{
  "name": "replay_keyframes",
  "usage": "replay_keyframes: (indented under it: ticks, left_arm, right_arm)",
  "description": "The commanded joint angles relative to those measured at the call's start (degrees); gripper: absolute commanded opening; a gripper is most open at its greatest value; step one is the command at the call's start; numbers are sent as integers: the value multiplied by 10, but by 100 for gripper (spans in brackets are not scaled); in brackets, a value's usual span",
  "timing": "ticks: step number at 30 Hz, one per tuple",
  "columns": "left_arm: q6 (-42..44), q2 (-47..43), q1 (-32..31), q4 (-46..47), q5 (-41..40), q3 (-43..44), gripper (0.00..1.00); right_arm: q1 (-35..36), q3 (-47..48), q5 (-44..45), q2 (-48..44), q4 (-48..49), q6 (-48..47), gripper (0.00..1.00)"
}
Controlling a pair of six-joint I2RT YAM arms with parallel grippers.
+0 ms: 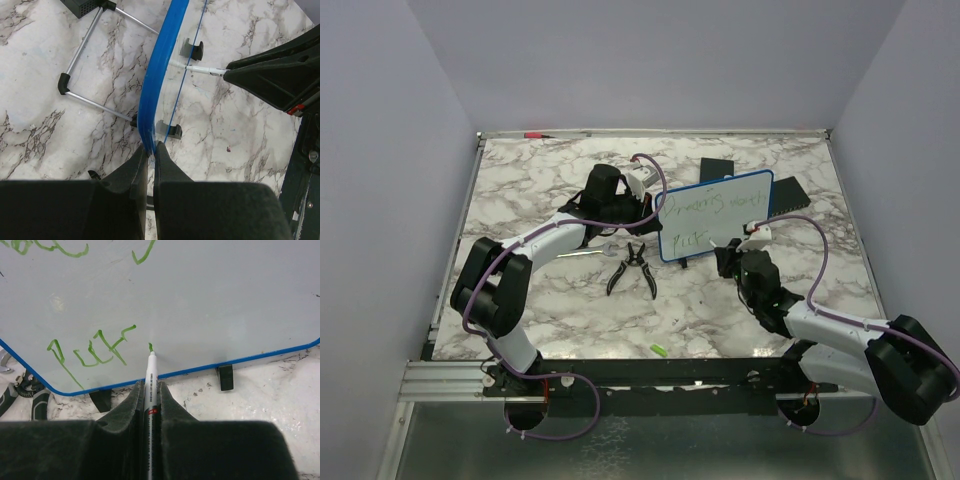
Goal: Write a sentence on the whiteboard
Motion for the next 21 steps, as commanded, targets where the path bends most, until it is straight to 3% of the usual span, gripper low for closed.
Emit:
replay_keyframes:
  ticks: [1, 21]
  left_arm:
    - [16, 13, -7, -21, -9, 8, 0]
    - [17, 12, -8, -21, -13, 8, 0]
  right_arm:
    - [-4, -10, -25, 9, 21, -10, 1]
    - [-4, -21, -62, -19, 40, -17, 1]
